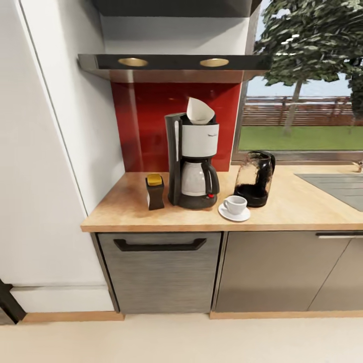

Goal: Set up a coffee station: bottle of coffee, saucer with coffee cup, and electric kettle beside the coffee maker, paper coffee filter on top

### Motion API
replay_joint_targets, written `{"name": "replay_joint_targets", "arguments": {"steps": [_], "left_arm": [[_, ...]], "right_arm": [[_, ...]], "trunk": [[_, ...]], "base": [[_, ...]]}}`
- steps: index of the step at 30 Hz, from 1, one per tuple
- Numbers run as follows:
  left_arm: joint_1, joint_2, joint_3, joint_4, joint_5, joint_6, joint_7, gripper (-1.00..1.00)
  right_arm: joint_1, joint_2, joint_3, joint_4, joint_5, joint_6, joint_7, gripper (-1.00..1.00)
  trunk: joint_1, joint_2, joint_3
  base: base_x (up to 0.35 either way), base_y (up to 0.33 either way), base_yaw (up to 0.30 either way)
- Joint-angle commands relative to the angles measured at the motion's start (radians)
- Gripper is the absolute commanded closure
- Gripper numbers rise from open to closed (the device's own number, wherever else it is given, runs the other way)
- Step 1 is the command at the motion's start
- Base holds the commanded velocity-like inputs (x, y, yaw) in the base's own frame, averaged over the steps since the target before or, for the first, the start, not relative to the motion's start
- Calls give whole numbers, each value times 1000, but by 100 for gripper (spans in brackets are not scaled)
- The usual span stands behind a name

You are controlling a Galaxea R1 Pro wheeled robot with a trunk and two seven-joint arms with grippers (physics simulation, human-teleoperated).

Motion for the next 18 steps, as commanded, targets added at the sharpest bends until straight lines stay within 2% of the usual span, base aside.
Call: {"name": "replay_joint_targets", "arguments": {"steps": [1,5,11,16,17,18], "left_arm": [[-1,0,8,1,-4,4,-4,-100],[-1,0,8,0,-4,5,-4,-100],[-1,-1,7,0,-4,7,2,-100],[-1,-3,6,0,-4,7,4,-100],[-1,-3,6,0,-4,7,5,-100],[-1,-3,6,0,-4,7,4,-100]], "right_arm": [[0,0,-9,-1,7,3,6,-100],[0,1,-9,-1,8,2,5,-100],[0,12,-6,10,11,-2,-29,-100],[0,67,-5,95,18,-6,-283,-100],[0,78,-4,151,24,-43,-394,-100],[0,79,-4,160,24,-51,-417,-100]], "trunk": [[0,0,-1],[0,0,-1],[0,0,-1],[0,0,-1],[0,0,-1],[0,0,-1]], "base": [[0,0,268],[0,0,253],[0,0,39],[0,0,4],[0,0,0],[0,0,0]]}}
